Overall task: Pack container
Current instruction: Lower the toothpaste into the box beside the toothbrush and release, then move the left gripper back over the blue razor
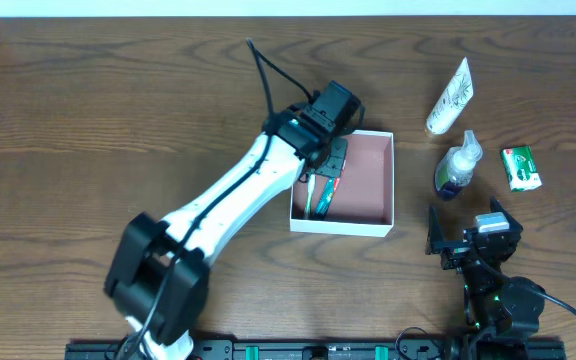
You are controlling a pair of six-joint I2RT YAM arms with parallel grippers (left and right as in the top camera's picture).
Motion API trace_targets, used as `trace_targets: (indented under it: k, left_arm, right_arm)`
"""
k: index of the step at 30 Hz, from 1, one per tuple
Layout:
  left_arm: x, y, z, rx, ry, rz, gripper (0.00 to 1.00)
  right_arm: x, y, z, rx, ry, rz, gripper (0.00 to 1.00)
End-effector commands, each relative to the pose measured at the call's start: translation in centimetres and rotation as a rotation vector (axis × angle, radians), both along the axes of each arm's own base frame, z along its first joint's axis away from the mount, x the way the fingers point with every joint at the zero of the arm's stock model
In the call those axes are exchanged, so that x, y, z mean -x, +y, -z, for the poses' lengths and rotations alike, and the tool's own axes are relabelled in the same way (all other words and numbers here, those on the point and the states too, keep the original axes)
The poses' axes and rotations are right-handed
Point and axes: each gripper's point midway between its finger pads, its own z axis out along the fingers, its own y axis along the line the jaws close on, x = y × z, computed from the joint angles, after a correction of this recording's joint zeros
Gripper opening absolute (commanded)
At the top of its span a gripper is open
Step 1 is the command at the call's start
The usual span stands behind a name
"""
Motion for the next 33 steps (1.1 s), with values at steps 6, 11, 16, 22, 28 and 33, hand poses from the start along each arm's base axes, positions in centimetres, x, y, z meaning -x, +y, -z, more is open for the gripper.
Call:
trace_targets:
  k: [6, 11, 16, 22, 28, 33]
  left_arm:
    - [-0.2, 6.7, -7.3, 0.038, -0.064, -0.124, 0.29]
    - [-0.4, 11.5, -6.4, -0.005, 0.000, -0.235, 0.28]
    - [0.5, 12.9, -2.6, -0.063, 0.105, -0.259, 0.28]
    - [0.8, 13.5, 1.5, -0.119, 0.193, -0.258, 0.29]
    - [0.2, 15.3, 4.2, -0.155, 0.252, -0.271, 0.29]
    - [0.1, 16.9, 6.1, -0.189, 0.300, -0.241, 0.29]
  right_arm:
    - [0.0, 0.3, 0.1, 0.011, -0.002, -0.013, 0.99]
    - [0.0, 0.3, 0.1, 0.011, -0.002, -0.013, 0.99]
    - [0.0, 0.3, 0.1, 0.011, -0.002, -0.013, 0.99]
    - [0.0, 0.3, 0.1, 0.011, -0.002, -0.013, 0.99]
    - [0.0, 0.3, 0.1, 0.011, -0.002, -0.013, 0.99]
    - [0.0, 0.3, 0.1, 0.011, -0.002, -0.013, 0.99]
